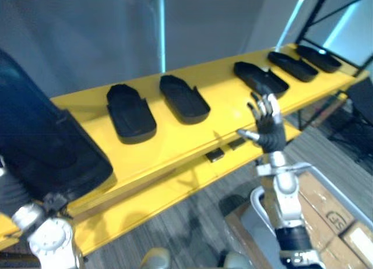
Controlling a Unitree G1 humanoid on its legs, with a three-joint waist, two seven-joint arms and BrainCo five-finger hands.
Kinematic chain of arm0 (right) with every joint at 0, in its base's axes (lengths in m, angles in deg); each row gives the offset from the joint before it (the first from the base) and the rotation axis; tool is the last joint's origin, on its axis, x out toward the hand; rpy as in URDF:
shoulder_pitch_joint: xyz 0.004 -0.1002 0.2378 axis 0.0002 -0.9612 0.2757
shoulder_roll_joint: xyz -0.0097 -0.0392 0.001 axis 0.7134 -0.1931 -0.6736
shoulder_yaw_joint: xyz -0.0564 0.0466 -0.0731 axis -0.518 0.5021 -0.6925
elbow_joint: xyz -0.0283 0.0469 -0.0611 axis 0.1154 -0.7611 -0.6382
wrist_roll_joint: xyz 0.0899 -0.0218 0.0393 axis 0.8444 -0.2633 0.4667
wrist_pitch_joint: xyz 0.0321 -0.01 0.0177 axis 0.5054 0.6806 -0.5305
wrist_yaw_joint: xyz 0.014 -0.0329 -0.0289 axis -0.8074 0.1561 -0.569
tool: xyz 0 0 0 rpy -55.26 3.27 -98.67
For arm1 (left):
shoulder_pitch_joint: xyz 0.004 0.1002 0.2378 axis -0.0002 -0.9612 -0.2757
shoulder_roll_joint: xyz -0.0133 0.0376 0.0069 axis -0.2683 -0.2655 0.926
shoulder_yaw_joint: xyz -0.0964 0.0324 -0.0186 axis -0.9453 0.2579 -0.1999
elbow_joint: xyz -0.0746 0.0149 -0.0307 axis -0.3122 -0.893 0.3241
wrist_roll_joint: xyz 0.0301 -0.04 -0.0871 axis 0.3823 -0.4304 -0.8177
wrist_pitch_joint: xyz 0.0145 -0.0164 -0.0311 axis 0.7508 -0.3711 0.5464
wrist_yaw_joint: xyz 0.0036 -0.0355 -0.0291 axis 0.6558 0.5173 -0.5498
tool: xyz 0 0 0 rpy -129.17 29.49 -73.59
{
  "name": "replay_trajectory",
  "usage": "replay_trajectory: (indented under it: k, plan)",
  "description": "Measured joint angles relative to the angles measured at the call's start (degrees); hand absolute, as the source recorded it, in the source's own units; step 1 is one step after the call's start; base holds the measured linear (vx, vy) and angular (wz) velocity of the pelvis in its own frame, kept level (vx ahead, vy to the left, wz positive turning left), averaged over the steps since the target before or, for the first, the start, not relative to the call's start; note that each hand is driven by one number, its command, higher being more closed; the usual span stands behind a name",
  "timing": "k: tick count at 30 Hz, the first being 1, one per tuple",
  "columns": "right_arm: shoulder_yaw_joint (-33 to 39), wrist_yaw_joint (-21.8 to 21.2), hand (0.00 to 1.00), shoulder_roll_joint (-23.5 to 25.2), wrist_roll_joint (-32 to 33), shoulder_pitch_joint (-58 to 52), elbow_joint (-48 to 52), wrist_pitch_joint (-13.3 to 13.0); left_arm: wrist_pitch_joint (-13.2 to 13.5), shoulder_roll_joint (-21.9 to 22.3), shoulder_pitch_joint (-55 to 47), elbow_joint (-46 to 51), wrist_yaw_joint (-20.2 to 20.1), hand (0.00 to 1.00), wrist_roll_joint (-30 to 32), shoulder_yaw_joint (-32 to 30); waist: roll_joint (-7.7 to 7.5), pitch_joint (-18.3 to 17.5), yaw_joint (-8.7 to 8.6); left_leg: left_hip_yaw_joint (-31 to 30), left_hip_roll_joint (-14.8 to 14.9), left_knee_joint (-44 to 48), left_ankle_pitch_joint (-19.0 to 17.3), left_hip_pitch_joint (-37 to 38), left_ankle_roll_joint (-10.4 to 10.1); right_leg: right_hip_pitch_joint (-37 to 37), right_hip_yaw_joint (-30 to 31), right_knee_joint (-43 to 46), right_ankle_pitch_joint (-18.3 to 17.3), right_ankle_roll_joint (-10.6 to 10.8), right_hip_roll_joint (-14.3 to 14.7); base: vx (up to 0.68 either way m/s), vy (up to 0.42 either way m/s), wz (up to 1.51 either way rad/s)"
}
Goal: Walk over and take plastic housings, then place them on the shelf
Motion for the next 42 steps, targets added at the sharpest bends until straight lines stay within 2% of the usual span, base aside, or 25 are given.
replay_trajectory:
  k: [1,2,4,6,7,10,14,16,18,21,23,25,29,30,31,32,34,35,36,37,38,39,40,41,42]
  plan:
    - [-0.9,0.1,0.0,-0.9,0.3,0.1,1.4,0.5,-0.4,2.4,-1.8,0.1,-0.3,1.0,-0.2,0.6,1.92,-0.9,0.17,-0.9,2.1,-0.1,-0.2,0.1,-0.8,1.2,-2.7,0.1,-1.0,-1.5,1.6,0.37,-0.428,1.08]
    - [-1.8,0.3,0.0,-1.7,0.8,0.2,2.0,1.5,-1.5,5.2,-4.5,0.2,-1.4,1.0,-0.3,1.6,4.32,-2.5,0.47,0.7,4.6,-1.3,1.3,0.0,-2.5,3.1,-6.6,-0.3,-1.5,-2.6,2.9,0.32,-0.292,1.08]
    - [-1.6,0.7,0.0,-2.6,1.6,0.1,2.0,2.4,-1.9,7.1,-5.4,0.2,-2.8,1.0,-0.1,2.6,5.61,-3.2,0.52,5.1,6.2,-3.3,3.7,0.1,-3.1,5.9,-10.7,-1.9,-1.4,-2.9,3.1,0.28,-0.244,1.1]
    - [-0.2,1.9,0.0,-2.9,1.6,-0.2,2.3,2.8,-1.8,6.8,-4.7,0.4,-4.9,1.0,0.0,2.7,6.21,-3.6,0.02,14.0,7.0,-5.9,6.7,0.8,-2.5,10.1,-15.8,-3.8,-1.8,-3.7,2.9,0.22,-0.177,1.3]
    - [0.9,2.1,0.0,-2.7,1.8,-1.1,3.1,2.8,-1.4,6.4,-4.7,0.8,-5.9,1.0,0.1,2.6,6.02,-3.6,0.03,16.8,7.2,-8.1,8.0,2.2,-2.0,11.7,-17.0,-3.9,-1.9,-3.7,2.8,0.23,-0.134,1.11]
    - [1.8,1.4,0.0,-2.1,2.5,-3.1,5.6,1.7,-1.2,6.2,-4.9,2.0,-6.6,1.0,0.6,2.0,5.98,-4.1,0.49,16.9,6.9,-12.0,8.9,4.6,-2.1,13.5,-17.3,-5.4,-1.9,-3.7,2.7,0.15,-0.019,0.33]
    - [4.0,-0.7,0.0,2.2,3.7,-10.1,9.0,1.6,-3.2,1.9,-4.9,1.7,-7.2,1.0,4.2,1.6,2.62,-5.0,0.24,19.8,5.6,-13.0,8.9,4.7,-1.9,13.5,-15.7,-8.6,-1.1,-2.6,1.3,0.06,0.034,-0.21]
    - [5.7,-2.4,0.0,4.1,5.8,-13.4,9.8,1.6,-3.6,0.7,-4.8,1.7,-7.3,1.0,6.1,0.5,2.03,-5.3,-0.69,20.0,5.0,-14.0,9.1,5.1,-1.6,13.6,-15.6,-9.1,-0.9,-2.3,0.7,0.04,0.043,-0.11]
    - [6.5,-4.9,0.0,5.4,6.7,-16.0,10.2,1.2,-3.7,-0.5,-4.8,1.7,-7.3,1.0,6.8,-1.1,1.99,-5.4,-1.8,20.7,4.5,-14.5,9.5,5.2,-1.1,13.5,-15.6,-9.2,-0.7,-2.0,0.2,-0.01,0.044,-0.05]
    - [4.9,-9.2,0.0,6.1,9.4,-17.1,10.2,-0.6,-4.2,-0.8,-4.3,1.7,-7.2,1.0,5.9,-2.8,2.51,-5.3,-1.69,21.1,4.0,-15.7,9.8,5.1,-0.6,13.6,-15.7,-10.2,-0.5,-1.7,-0.1,-0.04,0.013,-0.01]
    - [0.3,-11.1,0.0,6.1,11.1,-15.8,10.1,-1.1,-5.3,-0.1,-4.9,1.7,-7.2,1.0,4.1,-2.7,2.97,-5.2,-1.1,20.0,3.6,-15.6,9.9,4.9,-0.5,14.2,-16.3,-10.2,-0.5,-1.7,0.2,-0.05,-0.01,0.2]
    - [-3.2,-11.3,0.0,6.1,11.2,-14.7,10.1,-1.9,-5.4,0.7,-5.3,1.7,-7.2,1.0,3.2,-2.2,3.04,-5.2,-1.07,17.7,3.4,-15.4,10.2,4.2,-0.6,15.2,-18.5,-10.2,-0.5,-1.7,0.3,-0.03,-0.03,0.65]
    - [-8.1,-10.5,0.0,6.8,10.8,-8.1,5.0,-3.0,-5.6,5.9,-9.0,1.9,-8.4,1.0,-0.5,-1.9,3.18,-4.6,1.23,11.8,2.5,-15.2,13.2,0.8,-1.2,17.3,-25.7,-9.6,-1.2,-2.6,0.4,-0.02,-0.031,1.12]
    - [-7.2,-8.3,0.0,7.0,9.3,-6.4,2.2,-2.9,-5.5,7.4,-10.3,1.8,-11.1,1.0,-0.8,-1.8,3.16,-2.6,1.19,18.8,3.8,-13.9,12.8,0.5,2.7,21.0,-30.7,-9.6,-1.4,-2.6,-0.1,-0.07,-0.038,1.72]
    - [-6.8,-6.9,0.0,6.9,7.7,-6.4,1.9,-2.8,-5.2,7.5,-11.3,1.7,-12.5,1.0,-1.6,-1.8,3.33,-2.5,1.36,24.2,5.4,-12.6,12.7,-0.1,4.1,22.0,-33.0,-9.4,-1.4,-2.6,0.0,-0.07,-0.05,1.73]
    - [-6.5,-5.5,0.0,6.3,6.1,-6.7,1.8,-2.8,-4.8,7.5,-12.8,1.6,-14.4,1.0,-2.6,-1.5,3.63,-2.6,1.2,30.2,7.7,-11.3,12.8,-0.9,5.0,22.8,-35.3,-8.5,-1.5,-2.6,-0.2,-0.04,-0.022,1.27]
    - [-5.8,-4.5,0.0,3.9,4.9,-6.4,1.6,-2.7,-3.4,7.8,-14.1,1.6,-16.1,1.0,-4.3,-0.3,4.63,-2.4,1.33,35.9,9.9,-10.2,12.9,-1.0,5.3,22.8,-36.7,-4.3,-2.1,-3.3,-1.8,-0.01,0.053,1.16]
    - [-5.8,-4.7,0.0,2.4,4.9,-5.9,0.7,-2.6,-2.2,8.2,-14.2,1.7,-16.2,1.0,-4.9,0.9,5.85,-2.1,1.24,37.0,10.5,-9.7,14.5,-1.0,5.7,20.9,-35.7,1.4,-3.5,-3.9,-3.4,-0.02,0.086,0.6]
    - [-5.9,-4.8,0.0,2.3,5.0,-5.6,0.3,-2.4,-1.6,8.3,-14.1,1.8,-16.2,1.0,-5.0,1.3,6.2,-2.1,1.16,36.9,10.8,-9.5,15.2,-0.9,4.4,19.9,-34.5,3.9,-4.8,-3.8,-4.2,-0.06,0.114,0.13]
    - [-6.0,-5.1,0.0,3.2,6.3,-5.6,0.0,-2.2,-0.8,7.8,-13.4,1.8,-16.0,1.0,-5.0,2.2,5.08,-1.9,0.59,37.3,10.3,-8.6,14.9,-1.2,3.2,18.7,-31.1,4.3,-5.5,-4.1,-5.2,-0.07,0.091,-0.14]
    - [-5.9,-5.4,0.0,4.3,7.8,-5.2,0.0,-2.3,-0.8,7.2,-12.6,1.8,-16.0,1.0,-4.9,3.3,3.78,-1.9,-0.61,37.2,10.3,-6.3,14.3,-2.4,2.3,18.2,-29.4,4.0,-6.0,-3.4,-5.4,-0.05,0.071,-0.21]
    - [-5.9,-5.7,0.0,4.7,8.3,-5.0,0.0,-2.4,-0.8,6.7,-12.1,1.7,-15.9,1.0,-4.8,3.8,3.36,-1.7,-1.13,37.2,10.4,-5.3,14.3,-2.9,1.9,17.9,-28.9,3.7,-6.1,-3.2,-5.3,-0.03,0.032,-0.43]
    - [-5.7,-5.9,0.0,5.3,8.8,-4.5,0.0,-2.6,-0.8,6.4,-11.4,1.6,-15.9,1.0,-4.2,5.0,3.18,-1.0,-1.69,37.0,10.3,-4.5,14.2,-3.1,0.5,17.4,-27.4,2.4,-5.9,-2.9,-5.0,-0.03,0.024,-0.64]
    - [-5.5,-5.8,0.0,5.8,8.7,-4.8,0.0,-3.0,-0.8,6.4,-10.6,1.5,-16.0,1.0,-3.8,6.6,3.16,-0.6,-2.43,37.5,10.1,-4.7,13.9,-2.9,-0.6,17.5,-26.4,0.5,-5.2,-1.5,-5.0,-0.05,0.043,-0.65]
    - [-5.2,-5.6,0.0,5.8,8.6,-5.0,0.0,-3.0,-0.8,6.4,-9.9,1.5,-16.1,1.0,-3.8,7.4,3.15,-0.3,-3.14,38.1,9.8,-4.7,13.8,-2.9,-0.6,17.5,-26.2,-0.4,-4.6,-0.7,-5.3,-0.04,0.058,-0.5]
